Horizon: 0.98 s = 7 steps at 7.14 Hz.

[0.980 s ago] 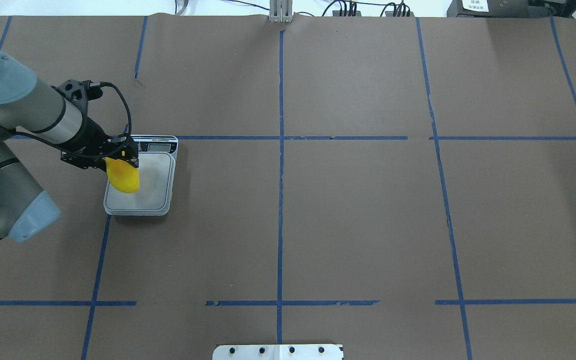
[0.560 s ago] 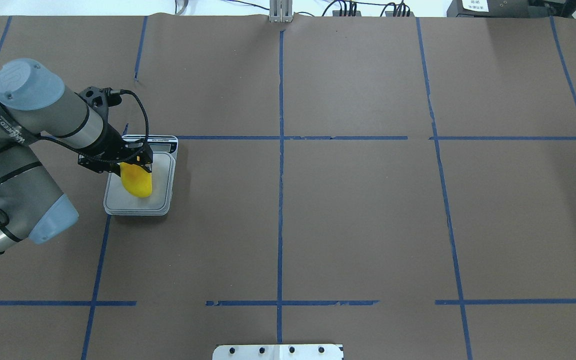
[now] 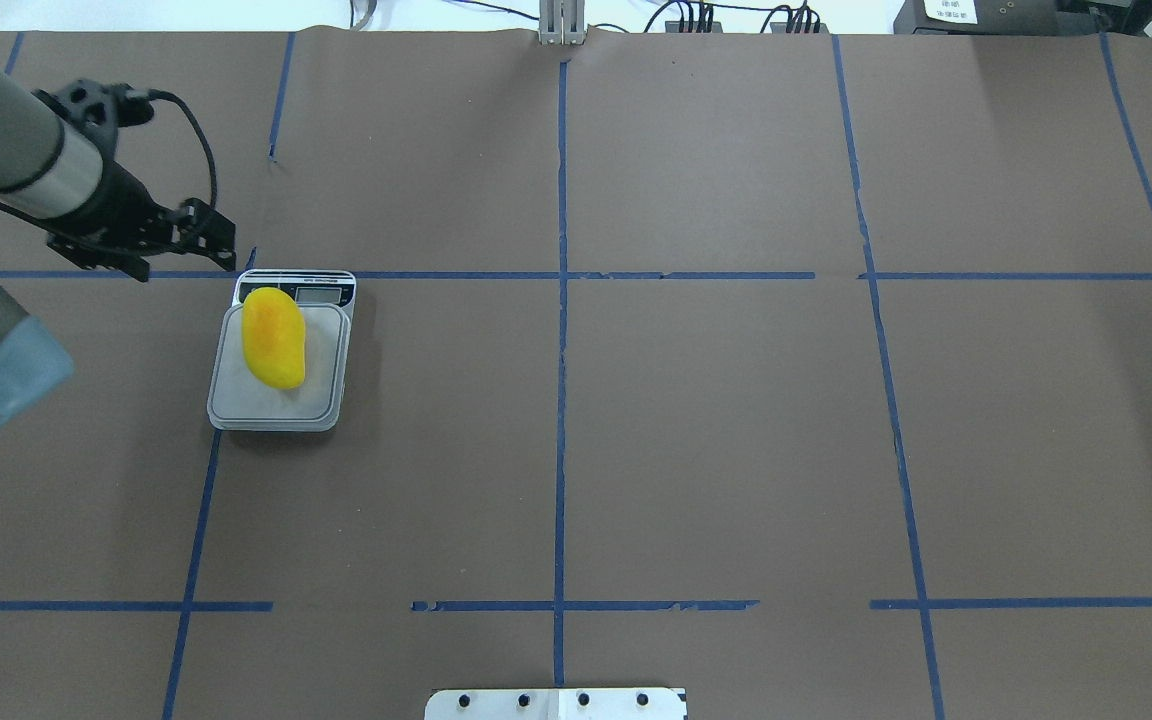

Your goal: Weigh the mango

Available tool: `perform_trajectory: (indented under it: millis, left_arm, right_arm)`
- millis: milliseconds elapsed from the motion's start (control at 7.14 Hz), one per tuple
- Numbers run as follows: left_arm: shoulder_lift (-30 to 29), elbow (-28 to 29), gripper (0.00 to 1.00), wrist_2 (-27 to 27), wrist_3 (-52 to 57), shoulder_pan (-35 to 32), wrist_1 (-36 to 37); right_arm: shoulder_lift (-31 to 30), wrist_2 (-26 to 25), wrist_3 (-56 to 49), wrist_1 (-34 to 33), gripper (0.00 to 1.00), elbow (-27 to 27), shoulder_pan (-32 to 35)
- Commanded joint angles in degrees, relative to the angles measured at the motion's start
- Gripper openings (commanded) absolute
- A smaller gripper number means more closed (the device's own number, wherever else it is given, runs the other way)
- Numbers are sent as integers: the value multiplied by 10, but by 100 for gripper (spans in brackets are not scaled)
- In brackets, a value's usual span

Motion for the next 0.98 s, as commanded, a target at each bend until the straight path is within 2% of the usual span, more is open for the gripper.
perform_trajectory:
  millis: [0,280,560,700,840]
  left_arm:
    - [49,-36,100,-24,242,-157,110]
    - [121,-17,100,-35,502,-265,161]
    - [128,104,100,-28,727,-397,167]
    - [125,167,100,-28,783,-440,166]
    - [122,196,100,-28,788,-453,164]
  right_arm:
    - [-1,0,0,0,100,0,0]
    - [-1,0,0,0,100,0,0]
    - [-1,0,0,0,100,1,0]
    - [0,0,0,0,100,0,0]
    - [0,0,0,0,100,0,0]
